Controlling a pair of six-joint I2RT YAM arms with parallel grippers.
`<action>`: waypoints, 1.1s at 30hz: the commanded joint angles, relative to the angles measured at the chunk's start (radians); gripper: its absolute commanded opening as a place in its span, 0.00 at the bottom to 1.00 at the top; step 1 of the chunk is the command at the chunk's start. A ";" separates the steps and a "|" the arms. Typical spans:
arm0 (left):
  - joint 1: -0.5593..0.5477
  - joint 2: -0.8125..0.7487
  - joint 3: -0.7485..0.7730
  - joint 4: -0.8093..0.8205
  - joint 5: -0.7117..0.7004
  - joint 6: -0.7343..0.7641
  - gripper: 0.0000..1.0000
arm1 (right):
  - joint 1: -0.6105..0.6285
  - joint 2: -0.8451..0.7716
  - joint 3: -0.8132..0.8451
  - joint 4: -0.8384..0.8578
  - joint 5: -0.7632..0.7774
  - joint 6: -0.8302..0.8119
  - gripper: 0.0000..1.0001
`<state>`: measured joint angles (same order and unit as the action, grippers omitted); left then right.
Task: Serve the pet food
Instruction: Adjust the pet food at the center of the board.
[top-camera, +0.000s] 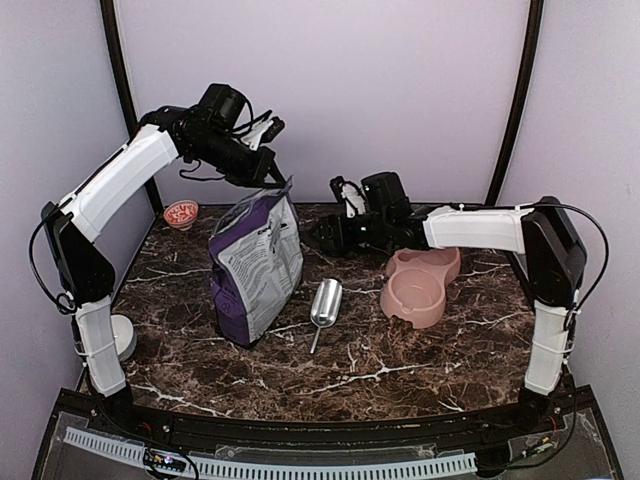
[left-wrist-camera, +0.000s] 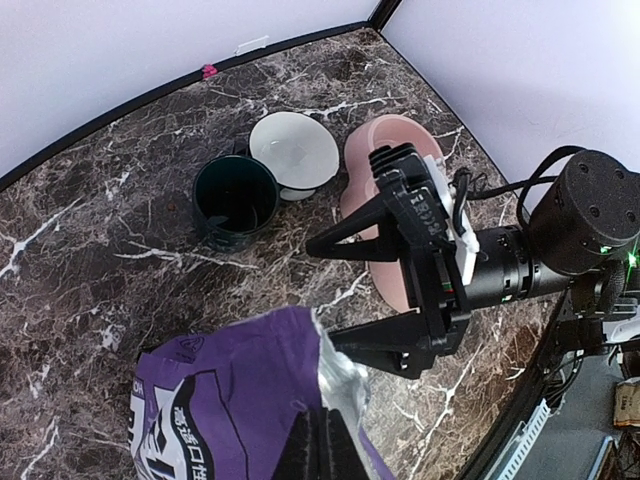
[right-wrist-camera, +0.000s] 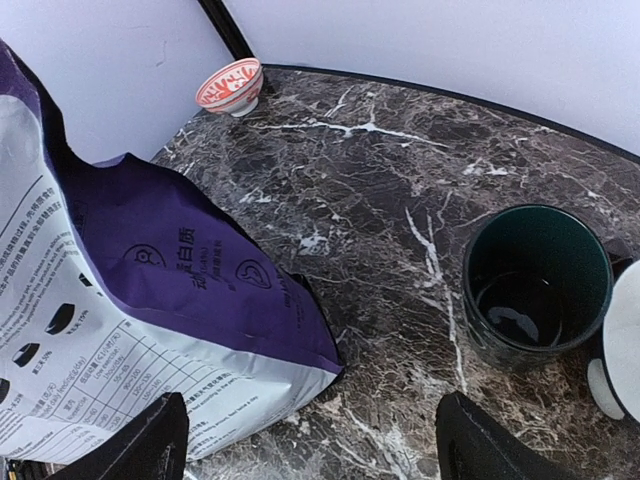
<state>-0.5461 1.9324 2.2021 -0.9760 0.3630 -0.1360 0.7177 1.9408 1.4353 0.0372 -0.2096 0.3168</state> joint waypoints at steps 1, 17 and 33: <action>0.000 -0.035 0.024 0.039 0.041 -0.019 0.01 | -0.006 0.017 0.049 0.070 -0.092 0.006 0.85; -0.105 -0.078 0.140 -0.154 -0.257 0.071 0.39 | -0.006 0.019 0.050 0.057 -0.063 -0.002 0.86; -0.133 -0.021 0.093 -0.209 -0.385 0.080 0.47 | -0.006 0.012 0.045 0.053 -0.065 0.013 0.86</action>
<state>-0.6823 1.9018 2.3081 -1.1595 0.0040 -0.0669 0.7177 1.9526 1.4593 0.0669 -0.2798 0.3210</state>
